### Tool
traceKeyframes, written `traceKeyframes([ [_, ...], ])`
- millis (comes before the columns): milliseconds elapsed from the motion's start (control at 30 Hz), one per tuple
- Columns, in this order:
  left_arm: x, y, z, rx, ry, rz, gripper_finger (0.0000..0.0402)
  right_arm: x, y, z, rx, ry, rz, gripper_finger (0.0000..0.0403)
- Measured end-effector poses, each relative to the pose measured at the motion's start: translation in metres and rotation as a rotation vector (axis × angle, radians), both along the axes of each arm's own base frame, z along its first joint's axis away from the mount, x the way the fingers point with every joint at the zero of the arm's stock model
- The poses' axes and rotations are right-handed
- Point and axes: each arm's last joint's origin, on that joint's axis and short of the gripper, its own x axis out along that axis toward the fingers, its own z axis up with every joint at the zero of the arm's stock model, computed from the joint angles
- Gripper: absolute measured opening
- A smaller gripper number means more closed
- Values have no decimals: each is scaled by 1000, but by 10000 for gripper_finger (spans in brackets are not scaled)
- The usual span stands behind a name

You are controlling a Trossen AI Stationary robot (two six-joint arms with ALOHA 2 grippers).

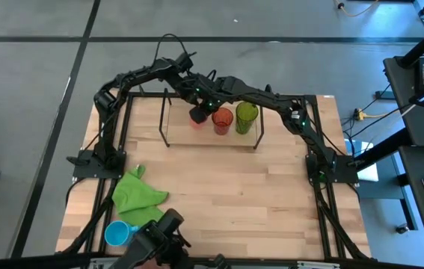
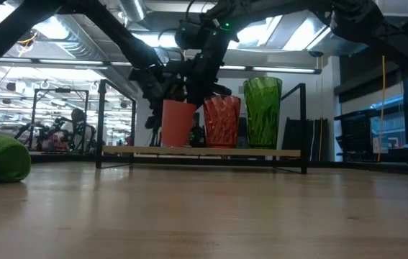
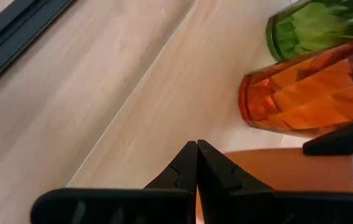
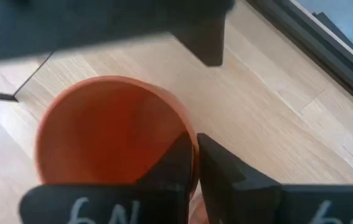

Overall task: Stack small to large cups/mugs on shelf
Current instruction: Put the orange cup on the shelf

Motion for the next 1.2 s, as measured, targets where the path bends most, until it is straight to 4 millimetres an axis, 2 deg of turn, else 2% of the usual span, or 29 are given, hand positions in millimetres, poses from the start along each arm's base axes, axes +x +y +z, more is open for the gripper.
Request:
traceKeyframes([
  [400,0,-4,-1,-9,24,-24,0,0,-1,0,-7,2,12,63],
  [633,3,-11,-1,-22,17,-69,0,-2,-5,20,-47,-62,27,83],
  [1000,4,-14,0,-82,-22,-89,0,-18,-15,43,-115,-72,-7,85],
  [1200,6,-17,1,-126,-78,-112,0,-23,-24,46,-120,-74,-26,85],
])
